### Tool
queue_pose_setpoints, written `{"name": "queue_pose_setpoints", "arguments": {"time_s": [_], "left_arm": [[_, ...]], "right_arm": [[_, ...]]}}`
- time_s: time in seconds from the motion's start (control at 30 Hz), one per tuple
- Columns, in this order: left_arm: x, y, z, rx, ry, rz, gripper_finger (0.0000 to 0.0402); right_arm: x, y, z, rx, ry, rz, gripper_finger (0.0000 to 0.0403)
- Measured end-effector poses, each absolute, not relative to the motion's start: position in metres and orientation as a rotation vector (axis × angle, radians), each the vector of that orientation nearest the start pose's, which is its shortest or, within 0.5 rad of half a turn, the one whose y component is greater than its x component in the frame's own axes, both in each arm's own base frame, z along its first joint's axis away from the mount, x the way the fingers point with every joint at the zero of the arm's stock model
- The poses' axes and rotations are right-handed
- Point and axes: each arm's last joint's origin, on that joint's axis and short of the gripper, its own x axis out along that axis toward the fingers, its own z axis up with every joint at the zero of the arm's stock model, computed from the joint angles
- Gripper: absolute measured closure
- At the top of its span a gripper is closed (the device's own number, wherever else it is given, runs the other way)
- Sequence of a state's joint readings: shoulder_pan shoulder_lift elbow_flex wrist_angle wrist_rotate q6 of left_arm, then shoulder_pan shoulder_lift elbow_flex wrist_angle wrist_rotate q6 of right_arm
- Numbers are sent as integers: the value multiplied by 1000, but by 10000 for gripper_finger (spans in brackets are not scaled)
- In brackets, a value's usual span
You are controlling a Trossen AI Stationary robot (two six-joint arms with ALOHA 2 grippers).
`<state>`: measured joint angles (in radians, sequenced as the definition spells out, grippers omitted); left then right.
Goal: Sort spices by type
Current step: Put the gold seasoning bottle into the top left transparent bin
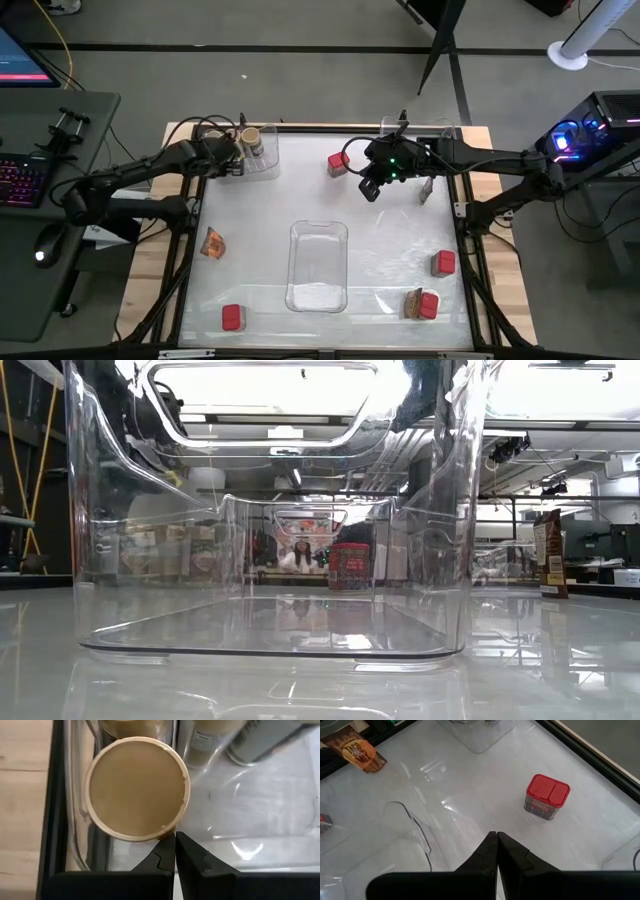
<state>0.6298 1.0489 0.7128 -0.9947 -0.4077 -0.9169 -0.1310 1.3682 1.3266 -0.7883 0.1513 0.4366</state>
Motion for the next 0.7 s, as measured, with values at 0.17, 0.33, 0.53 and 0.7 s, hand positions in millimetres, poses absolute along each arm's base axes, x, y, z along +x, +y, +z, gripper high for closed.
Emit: {"name": "queue_pose_setpoints", "arguments": {"time_s": [0.17, 0.33, 0.53, 0.7], "left_arm": [[121, 108, 217, -830, 867, 1496, 401], [118, 113, 218, -787, 860, 1528, 401], [117, 116, 218, -807, 861, 1510, 401], [119, 114, 217, -833, 872, 1472, 401]], "right_arm": [[276, -41, 341, 400, 760, -443, 402], [276, -41, 341, 409, 759, -444, 402], [276, -41, 341, 411, 758, -445, 402], [276, -41, 341, 410, 759, -444, 402]]}}
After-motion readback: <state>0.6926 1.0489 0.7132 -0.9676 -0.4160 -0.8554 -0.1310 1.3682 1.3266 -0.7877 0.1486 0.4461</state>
